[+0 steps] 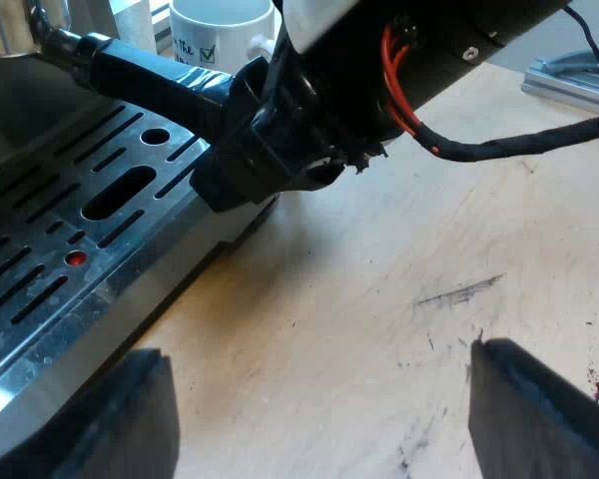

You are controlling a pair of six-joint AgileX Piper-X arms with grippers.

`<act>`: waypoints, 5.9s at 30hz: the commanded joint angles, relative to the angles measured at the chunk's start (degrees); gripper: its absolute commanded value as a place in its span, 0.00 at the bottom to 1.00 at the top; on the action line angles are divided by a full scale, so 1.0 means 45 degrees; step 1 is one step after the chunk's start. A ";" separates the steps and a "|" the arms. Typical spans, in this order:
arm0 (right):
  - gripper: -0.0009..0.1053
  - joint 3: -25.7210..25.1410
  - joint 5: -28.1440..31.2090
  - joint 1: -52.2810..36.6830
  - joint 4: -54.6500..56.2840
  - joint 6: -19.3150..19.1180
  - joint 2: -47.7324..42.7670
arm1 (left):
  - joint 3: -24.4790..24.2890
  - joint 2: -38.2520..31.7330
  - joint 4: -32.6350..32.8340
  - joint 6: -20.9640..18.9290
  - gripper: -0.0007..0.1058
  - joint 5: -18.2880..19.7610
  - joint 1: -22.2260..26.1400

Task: Grind coffee beans and then tamp

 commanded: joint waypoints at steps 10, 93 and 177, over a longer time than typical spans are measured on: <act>0.01 -0.0069 -0.1090 0.0103 0.0127 -0.0130 -0.0044 | -0.0026 -0.0014 -0.0116 0.0061 0.60 0.0173 -0.0040; 0.01 0.0136 0.2416 0.4186 0.3857 0.1726 -0.1964 | -0.0087 -0.0014 -0.0056 0.0061 0.60 0.0173 -0.0040; 0.01 0.5399 -0.4606 0.1732 -0.2597 -0.8187 -0.1946 | -0.0438 -0.1412 0.1580 0.0061 0.60 -0.0226 -0.0040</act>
